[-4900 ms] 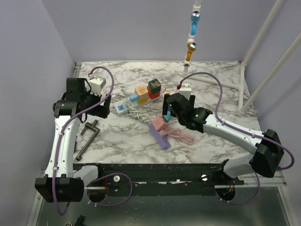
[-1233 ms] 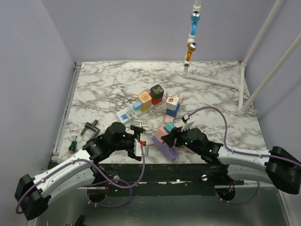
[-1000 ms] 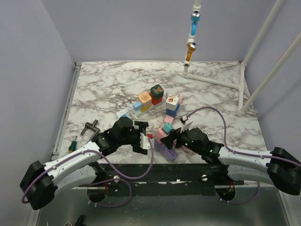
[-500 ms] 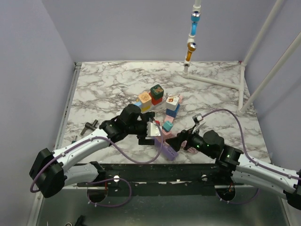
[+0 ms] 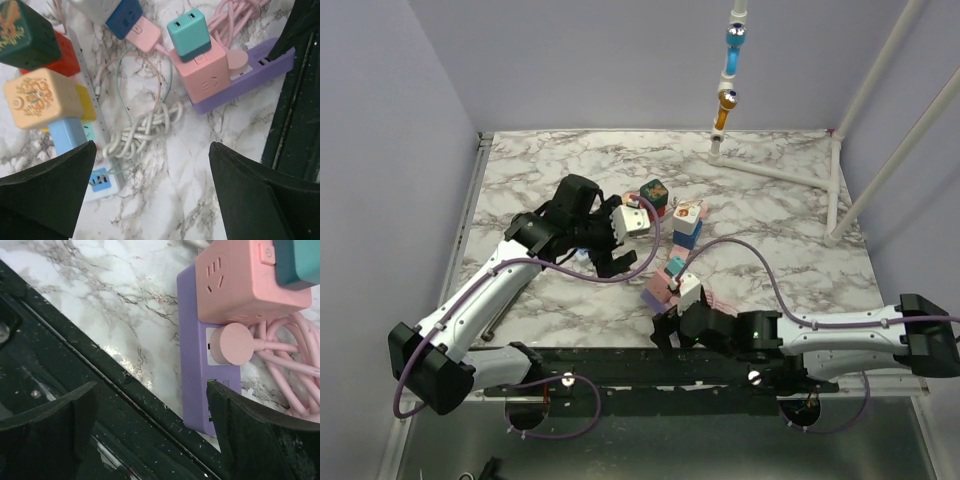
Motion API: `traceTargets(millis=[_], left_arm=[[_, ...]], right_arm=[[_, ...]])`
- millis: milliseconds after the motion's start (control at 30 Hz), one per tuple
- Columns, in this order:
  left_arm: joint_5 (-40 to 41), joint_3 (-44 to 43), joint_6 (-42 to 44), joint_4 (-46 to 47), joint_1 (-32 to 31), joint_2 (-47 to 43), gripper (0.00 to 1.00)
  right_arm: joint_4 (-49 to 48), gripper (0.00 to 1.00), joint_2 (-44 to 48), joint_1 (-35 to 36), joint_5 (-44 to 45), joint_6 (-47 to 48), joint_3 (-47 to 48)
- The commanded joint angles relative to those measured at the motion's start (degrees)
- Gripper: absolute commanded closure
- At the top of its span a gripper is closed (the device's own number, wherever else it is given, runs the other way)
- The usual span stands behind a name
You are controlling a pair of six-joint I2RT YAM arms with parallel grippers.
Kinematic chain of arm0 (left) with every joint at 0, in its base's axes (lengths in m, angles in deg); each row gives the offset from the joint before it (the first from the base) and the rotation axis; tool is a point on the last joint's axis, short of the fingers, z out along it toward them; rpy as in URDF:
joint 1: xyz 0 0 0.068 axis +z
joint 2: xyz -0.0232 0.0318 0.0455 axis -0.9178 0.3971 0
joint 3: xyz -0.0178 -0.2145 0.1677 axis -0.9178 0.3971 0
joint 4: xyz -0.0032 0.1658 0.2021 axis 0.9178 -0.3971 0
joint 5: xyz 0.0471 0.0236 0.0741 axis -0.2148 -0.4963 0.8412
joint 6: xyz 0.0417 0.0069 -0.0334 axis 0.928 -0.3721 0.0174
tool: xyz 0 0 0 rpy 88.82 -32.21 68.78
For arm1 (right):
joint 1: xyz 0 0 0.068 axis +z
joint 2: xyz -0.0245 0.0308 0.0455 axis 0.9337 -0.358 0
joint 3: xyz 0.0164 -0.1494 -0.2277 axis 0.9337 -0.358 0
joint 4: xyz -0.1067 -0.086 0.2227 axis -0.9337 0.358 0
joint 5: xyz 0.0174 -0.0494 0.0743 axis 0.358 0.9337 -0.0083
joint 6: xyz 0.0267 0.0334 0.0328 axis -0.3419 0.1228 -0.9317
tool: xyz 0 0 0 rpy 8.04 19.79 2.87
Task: Pull the plug off the socket
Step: Remove the plug from the socket.
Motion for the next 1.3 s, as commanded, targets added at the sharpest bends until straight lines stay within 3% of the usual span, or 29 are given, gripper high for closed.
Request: traceTargets(millis=[0,233,400,567,700,800,967,1100,1267], left_arm=[[-2.5,-1.1,-2.6,-10.2,0.5,-1.1,0.02],[-0.8,-3.8,-5.8,-13.6,0.5,-1.7,0.02],[-2.0,-3.7,-6.2,-14.0,0.6,-3.1,0.01],[-9.6,0.6,-8.5,-8.5,0.6,-2.6,0.01],[-14.8,2.4,-9.9,-4.7,0.6,2.8,0.02],[-17.5,1.6,-10.9,-1.8,0.7,8.1,0.01],[-22.6,-1.7,-13.8,2.2,2.3,17.4,0.01],[-24.9,-3.1,-16.2,6.7,3.5,21.8,0.01],[-23.0,1.7,-19.3,15.4,3.0,20.1,0.02]], right_arm=[[9.0,0.07,-6.6,5.1,15.5,-3.5,4.2],[13.4,0.13,-24.0,7.2,22.8,-6.0,12.6],[11.5,0.30,-27.8,7.2,25.9,-5.0,13.1],[10.7,0.48,-30.1,7.2,28.2,-6.6,11.5],[9.3,0.58,-31.5,8.0,31.2,-13.7,7.8],[4.8,0.60,-33.3,10.0,33.8,-14.2,5.5],[7.4,0.67,-40.7,15.8,40.1,-19.6,7.2],[16.2,0.74,-45.4,17.9,43.7,-28.7,9.9],[11.3,0.78,-42.1,17.9,46.4,-23.5,7.8]])
